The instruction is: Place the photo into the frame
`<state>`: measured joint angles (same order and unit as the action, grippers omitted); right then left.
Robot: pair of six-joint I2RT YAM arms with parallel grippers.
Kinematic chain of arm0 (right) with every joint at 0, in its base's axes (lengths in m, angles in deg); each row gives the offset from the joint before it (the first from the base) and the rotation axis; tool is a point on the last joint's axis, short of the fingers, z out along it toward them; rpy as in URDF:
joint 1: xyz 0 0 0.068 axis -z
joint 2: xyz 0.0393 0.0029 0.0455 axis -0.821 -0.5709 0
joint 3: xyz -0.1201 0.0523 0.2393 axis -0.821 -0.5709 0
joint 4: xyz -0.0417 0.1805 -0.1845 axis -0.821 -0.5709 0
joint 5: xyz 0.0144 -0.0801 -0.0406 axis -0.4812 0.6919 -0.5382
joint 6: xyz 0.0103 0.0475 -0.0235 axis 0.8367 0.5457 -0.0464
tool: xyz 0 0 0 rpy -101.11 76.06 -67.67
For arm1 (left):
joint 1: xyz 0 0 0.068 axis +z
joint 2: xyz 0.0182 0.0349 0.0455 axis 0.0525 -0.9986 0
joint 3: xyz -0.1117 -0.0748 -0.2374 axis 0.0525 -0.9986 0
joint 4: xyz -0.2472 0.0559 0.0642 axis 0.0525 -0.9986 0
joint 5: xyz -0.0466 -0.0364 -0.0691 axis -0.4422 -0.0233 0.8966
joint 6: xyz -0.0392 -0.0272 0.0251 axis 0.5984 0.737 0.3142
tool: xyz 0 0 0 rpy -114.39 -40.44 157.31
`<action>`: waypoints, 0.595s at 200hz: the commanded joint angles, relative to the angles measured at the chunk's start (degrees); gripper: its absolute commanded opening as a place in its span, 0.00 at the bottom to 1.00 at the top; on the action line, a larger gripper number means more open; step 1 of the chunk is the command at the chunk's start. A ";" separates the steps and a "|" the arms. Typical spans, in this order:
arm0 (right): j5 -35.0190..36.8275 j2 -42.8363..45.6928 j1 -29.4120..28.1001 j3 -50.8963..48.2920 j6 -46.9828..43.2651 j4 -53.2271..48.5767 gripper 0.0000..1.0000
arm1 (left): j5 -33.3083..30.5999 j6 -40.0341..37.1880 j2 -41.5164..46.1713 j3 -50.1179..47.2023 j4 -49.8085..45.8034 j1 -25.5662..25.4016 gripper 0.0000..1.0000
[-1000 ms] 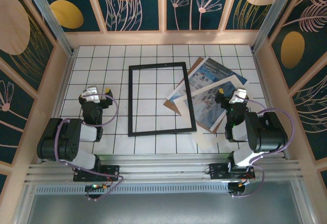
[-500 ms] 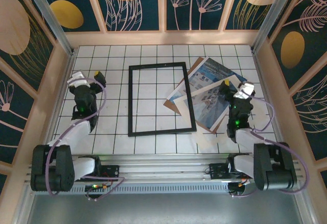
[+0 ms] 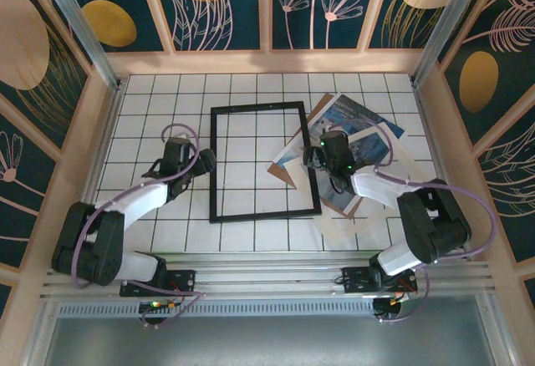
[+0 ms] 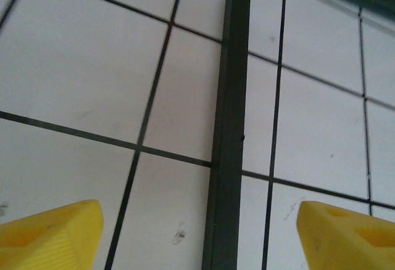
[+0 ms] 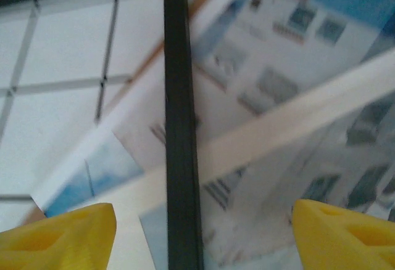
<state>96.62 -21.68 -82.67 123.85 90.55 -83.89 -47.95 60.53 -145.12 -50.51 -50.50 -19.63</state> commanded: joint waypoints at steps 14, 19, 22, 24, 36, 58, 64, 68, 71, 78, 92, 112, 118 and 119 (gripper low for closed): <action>-2.30 -2.73 -0.34 4.11 0.85 -5.43 0.70 | 1.13 -4.27 -7.37 6.40 -5.93 -2.03 0.75; -2.29 -2.85 -0.32 3.98 0.84 -5.30 0.70 | 1.09 -4.61 -8.25 6.92 -6.18 -2.13 0.74; -2.30 -2.96 -0.29 3.95 0.85 -5.25 0.70 | 1.00 -4.87 -8.76 7.32 -6.30 -2.11 0.73; -2.31 -3.00 -0.29 3.90 0.84 -5.19 0.70 | 0.97 -4.94 -9.14 7.42 -6.38 -2.17 0.73; -2.61 -3.37 -0.36 3.68 0.84 -4.81 0.70 | 1.43 -5.89 -10.94 8.77 -6.94 -2.32 0.69; -2.99 -4.21 -0.17 3.75 0.84 -4.54 0.69 | 1.64 -7.02 -14.08 11.07 -7.80 -3.22 0.65; -3.05 -4.42 -0.05 3.77 0.84 -4.50 0.69 | 1.66 -7.15 -14.75 11.55 -7.90 -3.32 0.63; -3.18 -4.49 -0.06 3.77 0.88 -4.48 0.69 | 1.62 -7.22 -15.23 11.80 -7.90 -3.38 0.62; -3.27 -4.53 -0.04 3.76 0.92 -4.38 0.69 | 1.54 -7.24 -15.53 11.91 -7.96 -3.42 0.61; -3.57 -4.58 0.03 3.59 0.93 -4.23 0.69 | 1.21 -7.24 -16.21 12.23 -8.07 -3.45 0.59; -4.14 -4.60 0.12 3.38 1.17 -3.76 0.68 | 0.51 -7.39 -16.77 12.66 -8.24 -3.44 0.54; -4.88 -4.60 0.12 3.17 1.45 -3.54 0.69 | -0.37 -7.67 -19.36 13.18 -8.60 -3.43 0.49; -4.95 -4.53 0.09 3.13 1.52 -3.55 0.68 | -0.58 -7.80 -19.58 13.32 -8.71 -3.43 0.47; -4.99 -4.49 0.12 3.10 1.53 -3.57 0.68 | -0.65 -7.87 -19.67 13.33 -8.70 -3.47 0.47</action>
<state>92.76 -25.90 -82.67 126.27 91.16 -87.26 -46.99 53.93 -162.78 -38.59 -56.92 -22.91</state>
